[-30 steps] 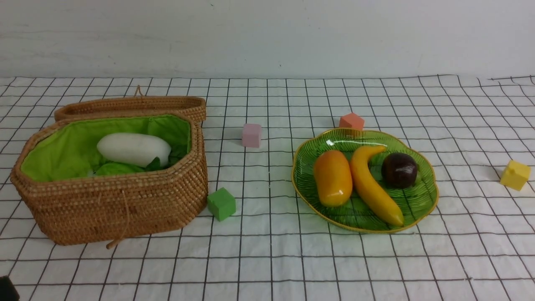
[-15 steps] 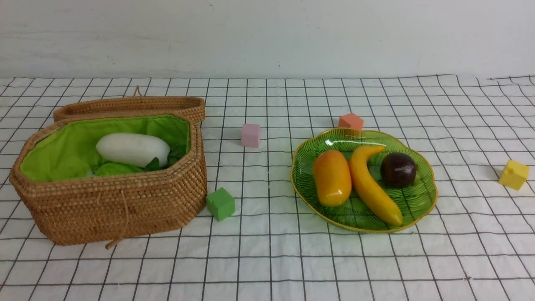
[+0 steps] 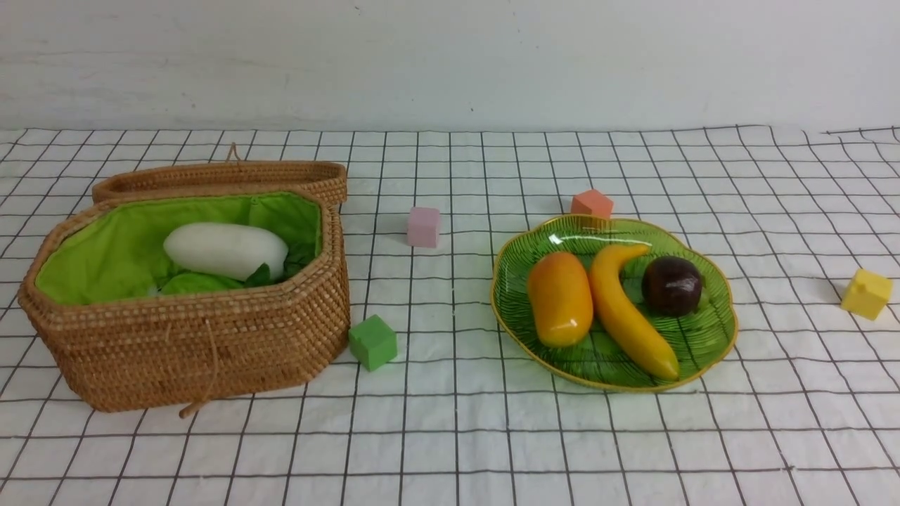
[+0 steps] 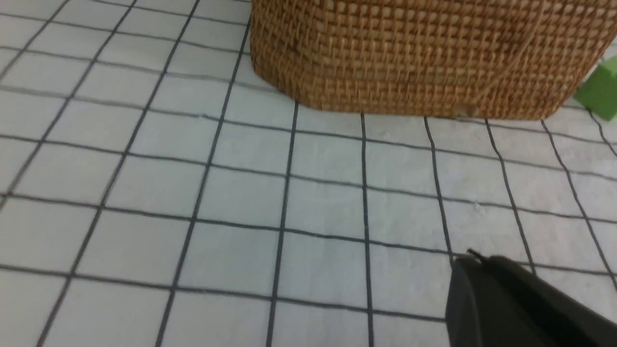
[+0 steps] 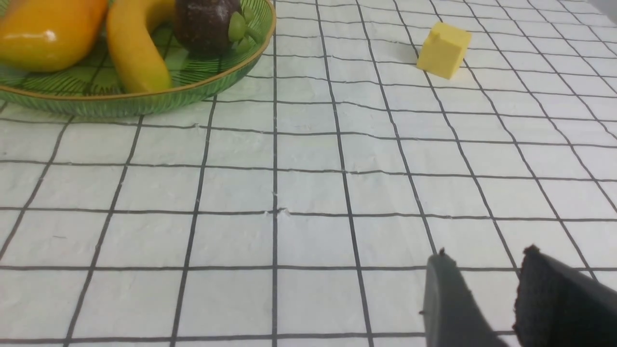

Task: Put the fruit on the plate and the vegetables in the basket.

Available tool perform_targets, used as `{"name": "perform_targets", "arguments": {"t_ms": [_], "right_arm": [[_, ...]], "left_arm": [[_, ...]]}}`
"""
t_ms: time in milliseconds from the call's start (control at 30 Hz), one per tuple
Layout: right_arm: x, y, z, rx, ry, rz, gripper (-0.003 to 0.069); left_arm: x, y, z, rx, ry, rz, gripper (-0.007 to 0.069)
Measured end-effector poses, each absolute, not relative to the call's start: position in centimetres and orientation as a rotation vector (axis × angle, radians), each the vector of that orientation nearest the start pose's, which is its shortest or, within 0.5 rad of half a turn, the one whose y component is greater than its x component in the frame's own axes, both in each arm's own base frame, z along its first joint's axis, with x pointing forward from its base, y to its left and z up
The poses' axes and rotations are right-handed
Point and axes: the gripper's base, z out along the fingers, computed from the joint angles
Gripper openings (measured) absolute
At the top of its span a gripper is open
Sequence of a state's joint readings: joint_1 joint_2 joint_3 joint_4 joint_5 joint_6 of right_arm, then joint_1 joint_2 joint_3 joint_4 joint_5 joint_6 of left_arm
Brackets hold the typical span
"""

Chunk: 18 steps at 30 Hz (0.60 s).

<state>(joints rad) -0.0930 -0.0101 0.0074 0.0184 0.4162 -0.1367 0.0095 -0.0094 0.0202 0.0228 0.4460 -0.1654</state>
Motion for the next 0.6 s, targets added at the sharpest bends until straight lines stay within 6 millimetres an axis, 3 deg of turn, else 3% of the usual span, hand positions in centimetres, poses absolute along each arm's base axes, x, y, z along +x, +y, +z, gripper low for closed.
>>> {"name": "perform_targets", "arguments": {"t_ms": [600], "right_arm": [[5.10,-0.41,17.39,-0.031,1.899,-0.138,0.0238]], "left_arm": [[5.08,0.30,16.73,-0.129,1.925,-0.037,-0.0005]]}}
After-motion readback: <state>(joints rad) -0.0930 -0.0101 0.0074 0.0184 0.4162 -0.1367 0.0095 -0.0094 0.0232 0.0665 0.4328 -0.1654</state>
